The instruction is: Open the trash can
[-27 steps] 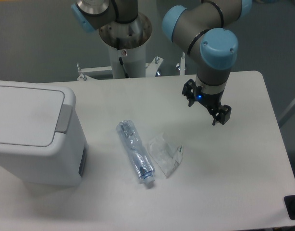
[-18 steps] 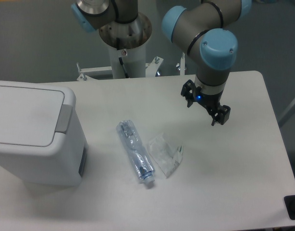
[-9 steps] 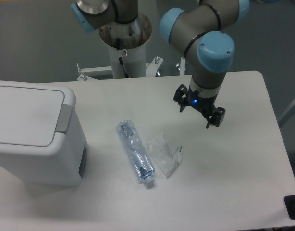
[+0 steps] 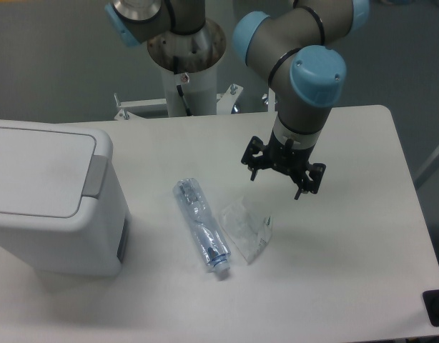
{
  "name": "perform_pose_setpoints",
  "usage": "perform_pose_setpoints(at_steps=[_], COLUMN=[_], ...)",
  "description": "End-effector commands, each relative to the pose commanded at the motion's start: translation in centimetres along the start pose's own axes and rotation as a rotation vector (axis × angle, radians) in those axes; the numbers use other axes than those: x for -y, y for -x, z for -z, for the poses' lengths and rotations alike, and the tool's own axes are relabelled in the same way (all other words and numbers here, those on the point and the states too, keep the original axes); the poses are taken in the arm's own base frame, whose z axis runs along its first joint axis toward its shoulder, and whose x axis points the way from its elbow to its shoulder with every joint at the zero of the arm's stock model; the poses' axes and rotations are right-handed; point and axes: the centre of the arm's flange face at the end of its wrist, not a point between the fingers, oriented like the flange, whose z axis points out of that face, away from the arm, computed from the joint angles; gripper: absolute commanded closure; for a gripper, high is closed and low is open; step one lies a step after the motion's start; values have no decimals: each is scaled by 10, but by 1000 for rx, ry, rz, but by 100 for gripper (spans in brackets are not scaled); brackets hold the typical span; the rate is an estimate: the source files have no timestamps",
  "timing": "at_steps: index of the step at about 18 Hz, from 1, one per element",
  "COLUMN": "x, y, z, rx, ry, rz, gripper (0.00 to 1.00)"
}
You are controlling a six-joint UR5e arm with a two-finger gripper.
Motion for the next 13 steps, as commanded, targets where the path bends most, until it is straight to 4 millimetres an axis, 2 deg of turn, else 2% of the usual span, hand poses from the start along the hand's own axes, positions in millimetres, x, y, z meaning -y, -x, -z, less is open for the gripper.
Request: perform_pose_setpoints(at_steps=[2,7,13], x=[5,21,38], y=[5,4,-14], z=[12,21,29], rx=[-1,-46,-125], ry=[-40,-121,-210], rz=[51,212,260], gripper=[0,0,0])
